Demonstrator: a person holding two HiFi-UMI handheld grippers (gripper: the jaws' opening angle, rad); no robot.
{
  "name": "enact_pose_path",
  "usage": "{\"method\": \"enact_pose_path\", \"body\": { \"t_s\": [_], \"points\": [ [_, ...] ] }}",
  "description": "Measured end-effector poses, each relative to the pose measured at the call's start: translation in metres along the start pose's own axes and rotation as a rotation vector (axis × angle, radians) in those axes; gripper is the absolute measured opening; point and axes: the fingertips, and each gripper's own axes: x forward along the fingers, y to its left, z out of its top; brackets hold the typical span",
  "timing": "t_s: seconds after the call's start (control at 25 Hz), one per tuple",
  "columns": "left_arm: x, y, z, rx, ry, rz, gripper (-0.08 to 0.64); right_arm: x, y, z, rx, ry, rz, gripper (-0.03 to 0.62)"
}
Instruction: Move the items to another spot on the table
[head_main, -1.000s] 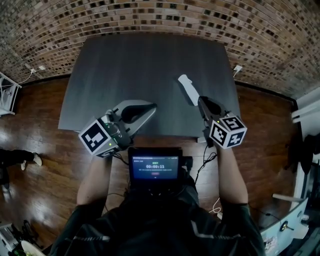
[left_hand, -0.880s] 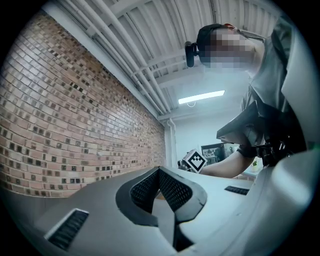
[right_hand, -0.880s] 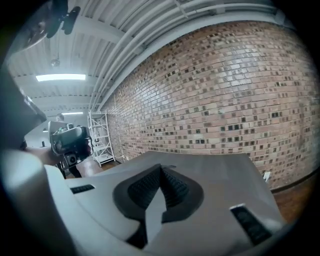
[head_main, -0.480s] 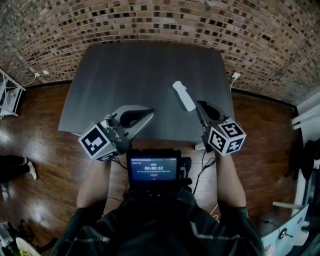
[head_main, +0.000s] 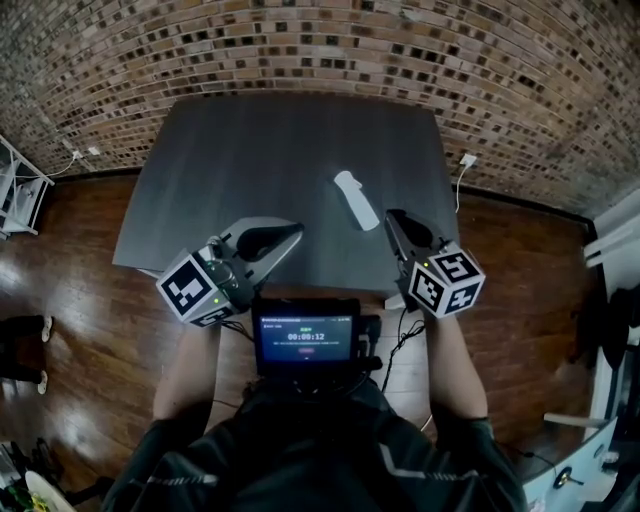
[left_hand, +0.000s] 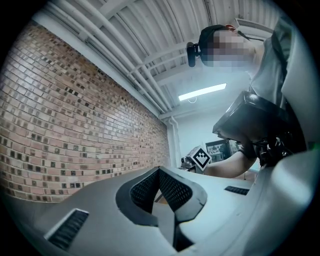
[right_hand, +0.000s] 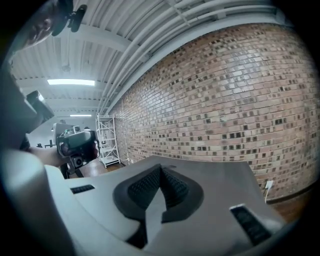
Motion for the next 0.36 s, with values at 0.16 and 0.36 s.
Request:
{"method": "enact_pose_path", "body": {
  "t_s": [0.16, 0.36],
  "points": [
    [0.008, 0.000, 0.006, 0.027, -0.025, 0.007, -0.005, -0.004, -0.001, 0.001, 0.000, -0.006, 0.005, 0.003],
    [0.018, -0.005, 0.007, 0.044, -0.031, 0.009, -0.005, -0.014, -0.008, -0.001, 0.004, -0.005, 0.004, 0.003]
  ]
}}
